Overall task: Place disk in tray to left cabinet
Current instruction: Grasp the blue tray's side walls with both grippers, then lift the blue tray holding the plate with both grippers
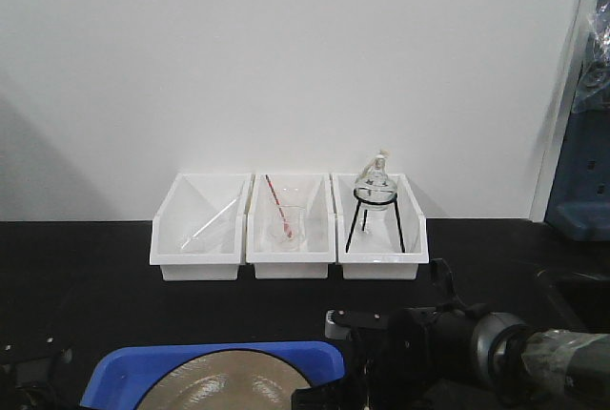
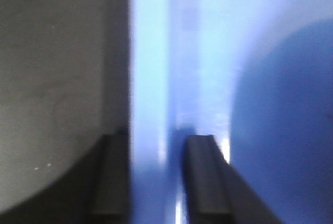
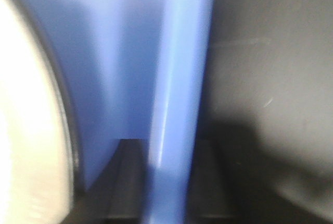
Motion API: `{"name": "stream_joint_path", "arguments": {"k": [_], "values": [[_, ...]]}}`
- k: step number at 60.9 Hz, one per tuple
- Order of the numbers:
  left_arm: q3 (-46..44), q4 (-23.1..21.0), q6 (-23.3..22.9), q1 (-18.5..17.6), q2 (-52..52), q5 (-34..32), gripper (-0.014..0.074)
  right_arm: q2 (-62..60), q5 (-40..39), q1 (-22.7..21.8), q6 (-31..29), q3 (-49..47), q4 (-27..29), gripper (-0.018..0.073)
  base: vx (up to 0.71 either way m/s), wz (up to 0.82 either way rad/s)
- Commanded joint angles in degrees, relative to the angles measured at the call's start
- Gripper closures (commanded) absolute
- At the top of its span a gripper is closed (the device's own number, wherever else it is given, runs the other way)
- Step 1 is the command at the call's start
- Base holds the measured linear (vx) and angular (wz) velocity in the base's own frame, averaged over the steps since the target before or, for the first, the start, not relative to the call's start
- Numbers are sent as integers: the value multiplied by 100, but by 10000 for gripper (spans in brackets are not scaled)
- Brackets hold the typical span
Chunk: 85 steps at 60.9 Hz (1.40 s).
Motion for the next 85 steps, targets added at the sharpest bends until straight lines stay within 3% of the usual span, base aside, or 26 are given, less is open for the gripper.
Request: {"name": "stream_joint_path", "arguments": {"k": [1,14,25,40,55,71,85], "values": [[-109,-483,-6,-78,-202,-210,427,-261,92,0,-150,-129,217,439,0,0],[-109,-775,-6,-78,-202,-154,606,-261,212,0,-156,-129,422,557,0,0],[-128,-932,-6,-72,-242,83,605,-281,175,-6,-156,-129,738,570,0,0],[-771,-949,-18,-72,-300,1091,600,-582,241,-26,-147,-129,795,568,0,0],[-1571,-1098,-23,-72,-300,1919,600,-1004,315,-251,-147,-129,1325,568,0,0],[-1840,-1400,-18,-72,-429,2090,600,-1500,578,-762,-168,-129,1415,568,0,0],[-1840,-1598,-36,-72,-881,2346,598,-1943,870,-922,-168,-129,1546,568,0,0]]}}
